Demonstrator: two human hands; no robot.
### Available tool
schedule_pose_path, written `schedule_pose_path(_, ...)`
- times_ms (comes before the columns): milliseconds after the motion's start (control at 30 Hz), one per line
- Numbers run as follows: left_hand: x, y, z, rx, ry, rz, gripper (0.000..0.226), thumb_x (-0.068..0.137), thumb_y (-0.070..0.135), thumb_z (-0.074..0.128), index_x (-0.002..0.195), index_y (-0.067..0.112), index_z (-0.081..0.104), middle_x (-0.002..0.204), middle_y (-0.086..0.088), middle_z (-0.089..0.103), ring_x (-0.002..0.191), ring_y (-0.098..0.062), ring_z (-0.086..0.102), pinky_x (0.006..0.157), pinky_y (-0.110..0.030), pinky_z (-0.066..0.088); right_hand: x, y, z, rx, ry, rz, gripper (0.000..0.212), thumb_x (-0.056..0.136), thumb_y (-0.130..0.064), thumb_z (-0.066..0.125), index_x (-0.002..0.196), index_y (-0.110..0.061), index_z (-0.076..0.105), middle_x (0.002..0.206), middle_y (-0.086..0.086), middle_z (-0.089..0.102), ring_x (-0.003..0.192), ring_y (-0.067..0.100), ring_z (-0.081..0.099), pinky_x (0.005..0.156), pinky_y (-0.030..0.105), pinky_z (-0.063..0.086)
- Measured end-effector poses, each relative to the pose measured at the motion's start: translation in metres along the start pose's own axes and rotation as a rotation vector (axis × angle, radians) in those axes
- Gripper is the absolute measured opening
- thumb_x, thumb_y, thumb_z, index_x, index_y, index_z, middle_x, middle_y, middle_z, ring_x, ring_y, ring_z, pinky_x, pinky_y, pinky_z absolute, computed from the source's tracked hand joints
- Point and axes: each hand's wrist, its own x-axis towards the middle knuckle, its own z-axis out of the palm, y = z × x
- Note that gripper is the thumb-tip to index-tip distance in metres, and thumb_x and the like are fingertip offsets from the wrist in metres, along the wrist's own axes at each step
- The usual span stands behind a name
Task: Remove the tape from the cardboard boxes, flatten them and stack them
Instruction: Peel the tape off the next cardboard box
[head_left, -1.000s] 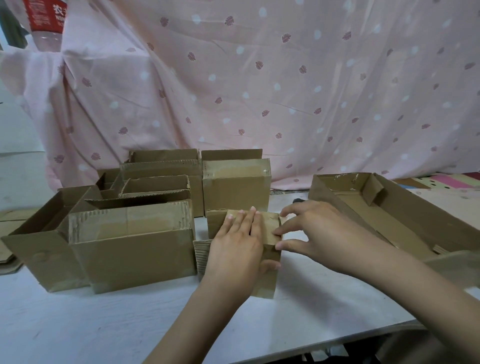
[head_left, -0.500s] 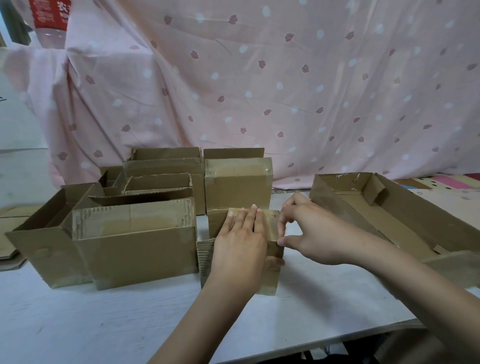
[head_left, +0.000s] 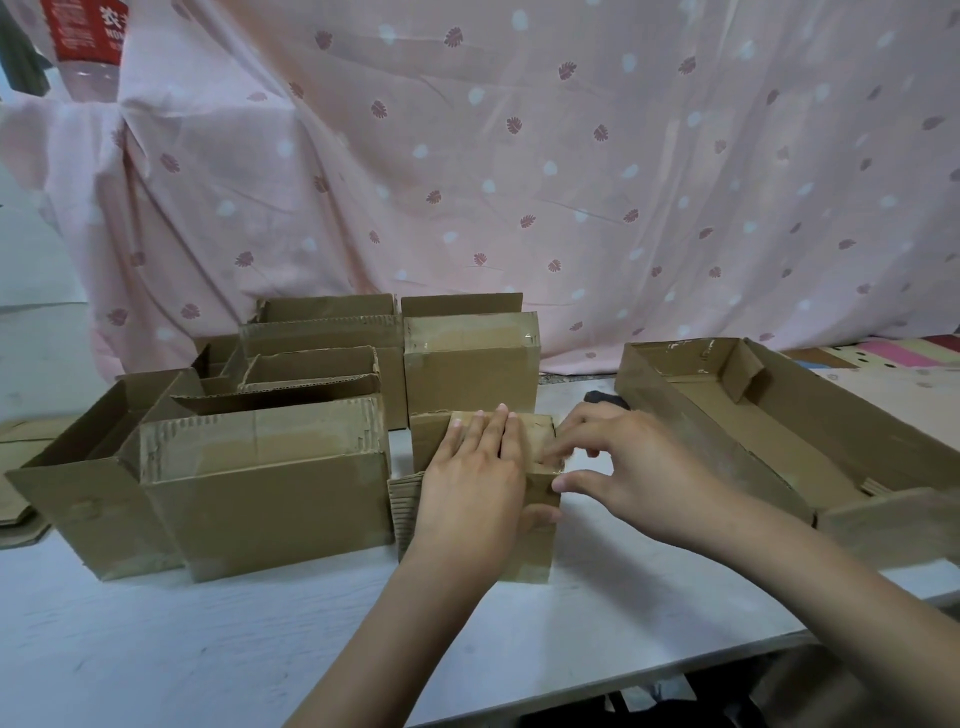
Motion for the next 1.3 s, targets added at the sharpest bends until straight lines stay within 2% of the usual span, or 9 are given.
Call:
schedule_pose_path(133, 0.000, -0.002, -0.001, -0.011, 0.011, 0.018, 0.103, 0.086, 0.073, 0.045, 0.158, 0.012, 0.004, 0.167, -0.004, 0.002, 0.153, -0.018, 0.002, 0.124, -0.035, 0.000, -0.004, 0.000, 0.002, 0.093, 0.076, -0.042, 0.025, 0.082, -0.017, 0.081, 0.073, -0.037, 0.070, 0.095, -0.020, 0.057, 0.092, 0.005, 0.054, 0.078, 0.008, 0.035)
schedule_pose_path(400, -0.003, -0.013, -0.003, -0.051, 0.013, 0.087, 0.106, 0.083, 0.077, 0.048, 0.159, 0.016, 0.006, 0.167, 0.002, 0.004, 0.153, -0.014, 0.004, 0.124, -0.031, -0.001, -0.021, 0.009, -0.010, 0.158, -0.147, -0.011, 0.011, 0.095, -0.024, 0.064, 0.085, -0.027, 0.062, 0.109, -0.019, 0.043, 0.107, 0.007, 0.048, 0.090, 0.013, 0.036)
schedule_pose_path(533, -0.005, -0.011, -0.003, -0.082, 0.042, 0.079, 0.105, 0.082, 0.080, 0.047, 0.159, 0.019, 0.010, 0.166, 0.005, 0.008, 0.152, -0.011, 0.006, 0.124, -0.031, 0.000, -0.022, 0.014, -0.013, 0.262, -0.092, 0.081, 0.025, 0.092, -0.034, 0.068, 0.074, -0.023, 0.055, 0.095, -0.015, 0.050, 0.088, 0.007, 0.053, 0.081, 0.017, 0.044)
schedule_pose_path(633, -0.007, -0.006, -0.003, -0.114, 0.087, 0.058, 0.098, 0.082, 0.071, 0.053, 0.157, 0.019, 0.019, 0.165, 0.006, 0.015, 0.151, -0.010, 0.010, 0.123, -0.029, 0.000, -0.020, 0.015, -0.009, 0.417, -0.005, 0.128, 0.036, 0.088, -0.025, 0.075, 0.068, -0.014, 0.047, 0.077, -0.010, 0.050, 0.068, 0.010, 0.046, 0.065, 0.014, 0.038)
schedule_pose_path(733, -0.007, -0.004, -0.004, -0.123, 0.087, 0.057, 0.097, 0.079, 0.068, 0.054, 0.156, 0.020, 0.022, 0.164, 0.007, 0.018, 0.151, -0.010, 0.013, 0.124, -0.030, 0.001, -0.014, 0.013, -0.005, 0.539, 0.077, 0.187, 0.038, 0.086, -0.008, 0.075, 0.065, -0.007, 0.044, 0.076, 0.009, 0.062, 0.067, 0.016, 0.055, 0.068, 0.028, 0.044)
schedule_pose_path(800, -0.007, -0.006, -0.005, -0.121, 0.081, 0.051, 0.097, 0.077, 0.069, 0.051, 0.156, 0.021, 0.023, 0.164, 0.007, 0.018, 0.151, -0.009, 0.013, 0.124, -0.031, 0.002, -0.011, 0.012, -0.002, 0.612, 0.115, 0.241, 0.034, 0.083, 0.002, 0.074, 0.065, -0.002, 0.045, 0.083, 0.010, 0.070, 0.074, 0.017, 0.069, 0.080, 0.041, 0.053)
schedule_pose_path(900, -0.007, -0.007, -0.006, -0.124, 0.073, 0.044, 0.097, 0.073, 0.069, 0.044, 0.155, 0.022, 0.025, 0.164, 0.008, 0.020, 0.150, -0.009, 0.014, 0.124, -0.032, 0.003, -0.008, 0.013, 0.000, 0.667, 0.135, 0.278, 0.033, 0.082, 0.007, 0.072, 0.064, -0.004, 0.047, 0.088, 0.009, 0.074, 0.080, 0.020, 0.072, 0.089, 0.047, 0.054)
schedule_pose_path(1100, -0.006, -0.007, -0.006, -0.127, 0.070, 0.042, 0.098, 0.071, 0.068, 0.038, 0.156, 0.023, 0.023, 0.164, 0.008, 0.017, 0.151, -0.009, 0.012, 0.124, -0.031, 0.001, -0.006, 0.017, 0.002, 0.710, 0.163, 0.302, 0.036, 0.084, 0.014, 0.064, 0.064, -0.006, 0.043, 0.097, 0.008, 0.074, 0.095, 0.016, 0.073, 0.082, 0.031, 0.056)
schedule_pose_path(1300, -0.010, -0.011, -0.007, -0.125, 0.068, 0.070, 0.094, 0.077, 0.068, 0.042, 0.157, 0.025, 0.020, 0.165, 0.010, 0.014, 0.151, -0.008, 0.009, 0.123, -0.030, -0.002, -0.001, 0.020, -0.002, 0.781, 0.128, 0.305, 0.034, 0.084, 0.021, 0.059, 0.066, -0.004, 0.044, 0.091, 0.015, 0.074, 0.080, 0.017, 0.071, 0.077, 0.031, 0.059)
